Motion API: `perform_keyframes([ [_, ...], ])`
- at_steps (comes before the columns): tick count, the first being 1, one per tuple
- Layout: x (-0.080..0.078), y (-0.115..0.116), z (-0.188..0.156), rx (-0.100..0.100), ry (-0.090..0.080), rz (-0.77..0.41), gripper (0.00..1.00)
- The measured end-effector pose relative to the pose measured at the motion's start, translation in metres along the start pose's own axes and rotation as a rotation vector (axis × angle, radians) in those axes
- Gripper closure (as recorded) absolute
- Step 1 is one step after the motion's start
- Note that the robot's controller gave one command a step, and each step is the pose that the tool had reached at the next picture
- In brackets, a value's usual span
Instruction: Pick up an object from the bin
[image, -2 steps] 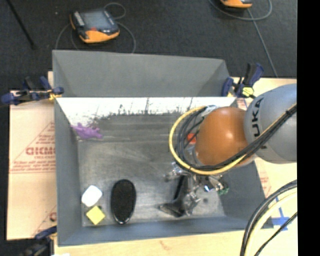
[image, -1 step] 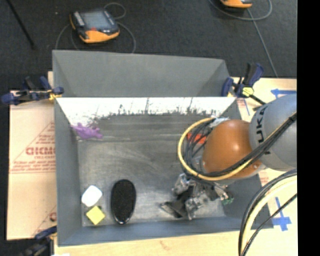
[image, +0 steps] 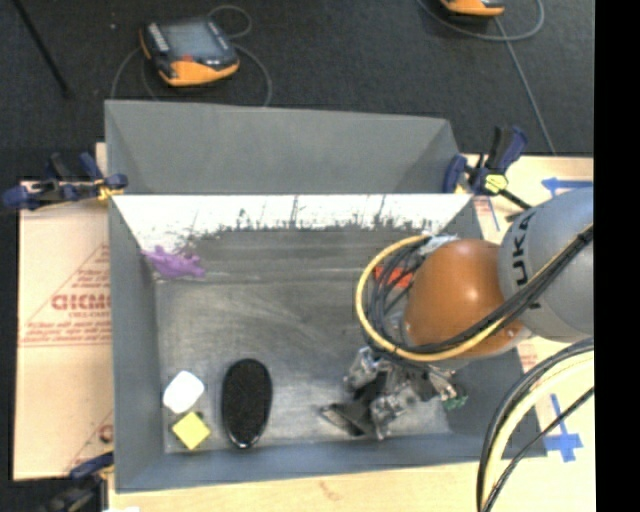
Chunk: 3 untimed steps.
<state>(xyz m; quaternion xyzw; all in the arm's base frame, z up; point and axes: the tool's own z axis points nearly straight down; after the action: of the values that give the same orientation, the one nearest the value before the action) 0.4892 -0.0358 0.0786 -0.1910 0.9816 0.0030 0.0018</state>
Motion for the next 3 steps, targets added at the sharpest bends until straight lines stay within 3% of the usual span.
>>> perform_keyframes([
  [1, 0.000, 0.000, -0.001, 0.000, 0.000, 0.000, 1.00],
  [2, -0.017, -0.022, -0.060, 0.003, 0.006, -0.149, 1.00],
  [3, -0.017, -0.022, -0.060, 0.003, 0.006, -0.148, 1.00],
])
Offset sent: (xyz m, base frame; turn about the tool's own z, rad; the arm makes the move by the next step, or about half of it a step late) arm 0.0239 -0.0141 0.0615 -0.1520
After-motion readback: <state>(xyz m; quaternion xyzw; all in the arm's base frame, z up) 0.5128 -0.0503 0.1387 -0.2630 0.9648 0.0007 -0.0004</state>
